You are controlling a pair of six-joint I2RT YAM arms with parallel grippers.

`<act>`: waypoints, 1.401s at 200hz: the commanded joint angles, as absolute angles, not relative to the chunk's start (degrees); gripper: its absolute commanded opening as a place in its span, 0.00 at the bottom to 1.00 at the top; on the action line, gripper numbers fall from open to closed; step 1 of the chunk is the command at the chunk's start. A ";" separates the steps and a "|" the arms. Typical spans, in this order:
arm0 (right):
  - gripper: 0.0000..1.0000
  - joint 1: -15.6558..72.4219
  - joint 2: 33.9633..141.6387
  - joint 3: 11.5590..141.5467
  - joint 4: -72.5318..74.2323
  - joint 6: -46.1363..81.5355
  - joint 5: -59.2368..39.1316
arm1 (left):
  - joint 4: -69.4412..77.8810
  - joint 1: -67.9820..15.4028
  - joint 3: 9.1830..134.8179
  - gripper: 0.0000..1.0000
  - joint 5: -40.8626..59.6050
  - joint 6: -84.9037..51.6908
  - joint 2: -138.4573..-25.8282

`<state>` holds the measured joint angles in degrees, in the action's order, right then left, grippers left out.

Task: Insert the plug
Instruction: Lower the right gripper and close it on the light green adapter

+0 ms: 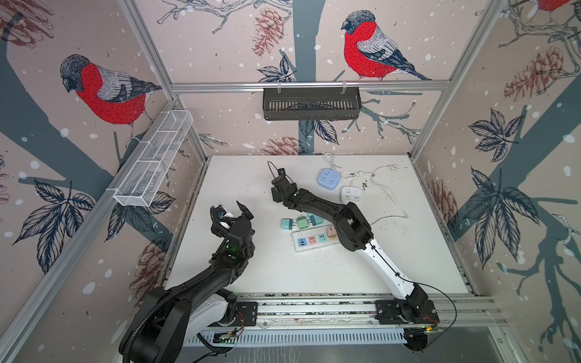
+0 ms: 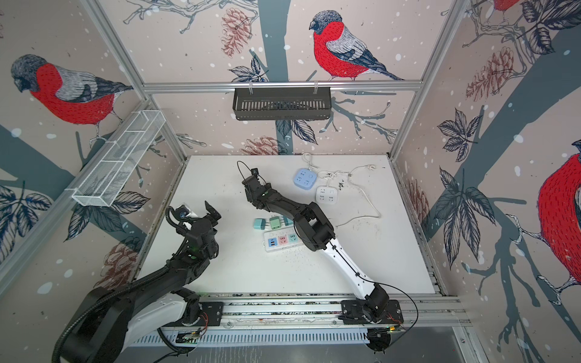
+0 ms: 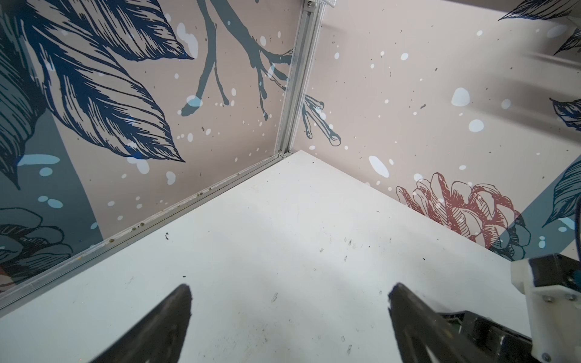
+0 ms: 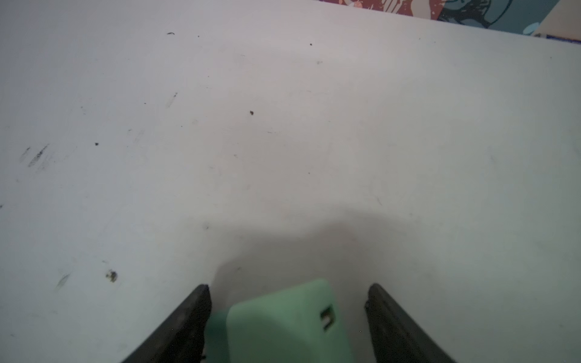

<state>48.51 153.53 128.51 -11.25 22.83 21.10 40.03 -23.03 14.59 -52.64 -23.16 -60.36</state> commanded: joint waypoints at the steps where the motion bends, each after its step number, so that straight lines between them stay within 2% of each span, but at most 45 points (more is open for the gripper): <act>1: 0.78 48.97 151.27 126.01 -12.46 23.45 22.49 | 42.98 -22.85 14.50 0.97 -53.34 -23.82 -60.28; 32: 0.69 49.04 148.18 120.96 -10.94 23.90 22.83 | 43.10 -22.85 14.49 0.97 -53.27 -23.90 -60.25; 54: 0.66 48.96 145.63 117.52 -10.72 24.25 22.50 | 43.10 -22.86 14.34 0.97 -53.26 -23.83 -60.29; 130: 0.70 43.71 130.73 95.79 -3.54 27.44 20.63 | 43.22 -22.85 14.41 0.97 -53.16 -23.87 -60.27; 166: 0.73 41.47 126.62 90.93 -1.85 27.42 18.37 | 43.24 -22.85 14.44 0.97 -53.15 -23.73 -60.38; 214: 0.78 44.61 128.73 95.67 -2.40 29.23 17.81 | 43.25 -22.86 14.34 0.97 -53.01 -23.73 -60.23; 280: 0.78 45.35 143.74 117.74 -10.82 35.11 20.45 | 43.64 -22.92 13.76 0.97 -52.77 -23.74 -59.60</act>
<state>45.08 140.84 113.36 -7.84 32.10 18.35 41.30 -23.03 14.13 -52.49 -23.14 -59.96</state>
